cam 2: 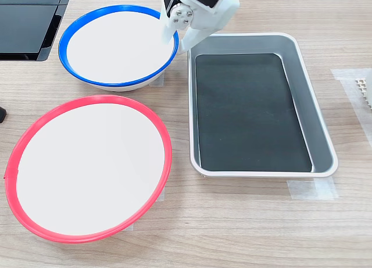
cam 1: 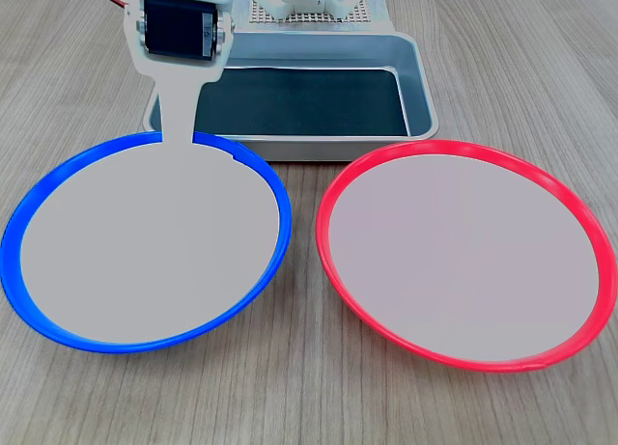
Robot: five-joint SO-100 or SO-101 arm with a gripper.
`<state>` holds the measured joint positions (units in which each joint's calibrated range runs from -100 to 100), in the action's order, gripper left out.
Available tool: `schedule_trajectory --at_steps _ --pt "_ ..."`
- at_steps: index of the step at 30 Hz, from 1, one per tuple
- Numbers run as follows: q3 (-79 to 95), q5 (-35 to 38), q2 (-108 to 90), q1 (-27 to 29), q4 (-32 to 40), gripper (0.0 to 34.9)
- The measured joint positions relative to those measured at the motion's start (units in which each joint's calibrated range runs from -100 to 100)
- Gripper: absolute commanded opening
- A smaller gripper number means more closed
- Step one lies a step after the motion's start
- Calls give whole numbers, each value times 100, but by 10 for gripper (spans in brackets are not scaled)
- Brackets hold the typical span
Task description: Lift the stacked dish and set it down on the table.
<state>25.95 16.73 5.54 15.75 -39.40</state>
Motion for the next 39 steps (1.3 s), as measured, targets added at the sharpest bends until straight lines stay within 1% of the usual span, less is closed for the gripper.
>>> schedule_trajectory --at_steps 3,7,8,9,10,15,17,18,19,21,23,25,26,29,30,33,36,37,39 --pt "45 5 -196 0 -114 126" --pt "54 34 -494 0 -392 120" --pt "64 44 -656 0 -538 101" --pt "82 39 -818 0 -653 45" --pt "100 39 -1023 0 -840 3" --pt "426 29 -2217 -212 -1746 1" --pt "780 -98 -2992 -425 -1876 0" --pt "1016 -200 -3487 -602 -1811 0" --pt "1688 -513 -4382 -832 -1444 0" --pt "2849 -913 -5678 -1221 -824 0" --pt "3394 -1094 -6257 -1434 -530 0" --pt "4655 -1319 -7698 -1646 -375 0" --pt "5309 -1382 -8491 -1637 -383 0" --pt "6307 -1451 -9719 -1726 -343 0" --pt "6515 -1455 -9940 -1655 -326 0" --pt "7078 -1455 -10281 -1637 -228 0" --pt "7387 -1455 -10350 -1460 -106 0" --pt "7396 -1455 -10477 -1504 -155 0" --pt "7405 -1475 -10392 -1389 -237 0"
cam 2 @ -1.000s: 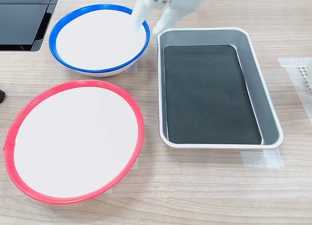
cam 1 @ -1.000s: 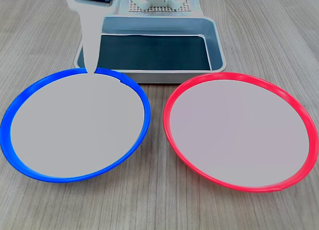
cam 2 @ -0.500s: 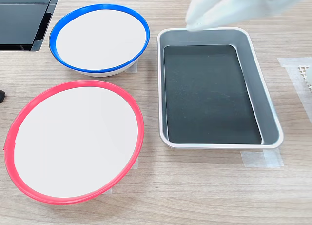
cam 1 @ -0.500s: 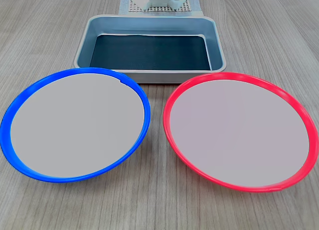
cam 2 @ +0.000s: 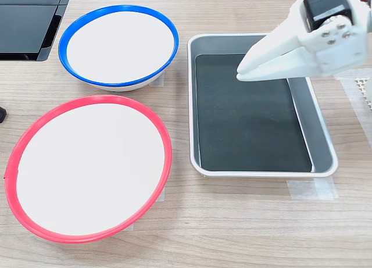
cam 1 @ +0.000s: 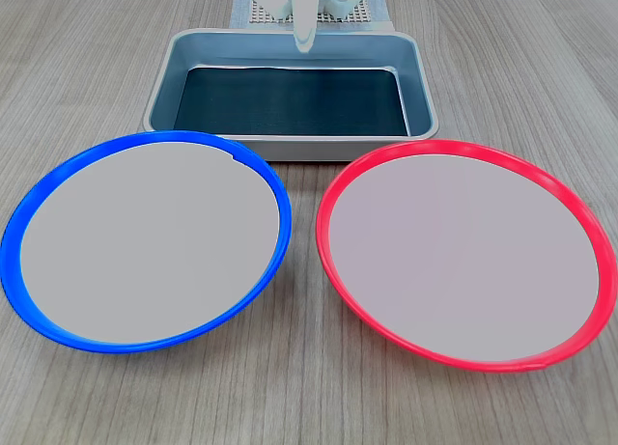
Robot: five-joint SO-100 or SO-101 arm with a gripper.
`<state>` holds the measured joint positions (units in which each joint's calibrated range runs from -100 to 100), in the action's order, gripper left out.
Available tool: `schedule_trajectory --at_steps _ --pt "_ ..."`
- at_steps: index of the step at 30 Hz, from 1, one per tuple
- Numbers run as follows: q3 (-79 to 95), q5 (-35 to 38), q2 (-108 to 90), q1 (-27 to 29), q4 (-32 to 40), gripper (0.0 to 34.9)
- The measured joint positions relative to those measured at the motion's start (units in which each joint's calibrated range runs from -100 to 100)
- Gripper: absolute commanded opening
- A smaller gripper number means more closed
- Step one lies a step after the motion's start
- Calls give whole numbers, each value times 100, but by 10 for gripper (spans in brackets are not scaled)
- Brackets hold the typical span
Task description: Lift the stacked dish and set it down on the table.
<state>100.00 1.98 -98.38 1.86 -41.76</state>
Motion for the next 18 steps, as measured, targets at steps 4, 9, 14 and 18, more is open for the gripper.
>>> schedule_trajectory --at_steps 4,9,14,18 --pt "0 0 -60 -18 -334 0" --pt "0 -20 -34 27 -522 0" --pt "0 -20 -34 27 -538 6" --pt "0 -20 -34 27 -555 3"
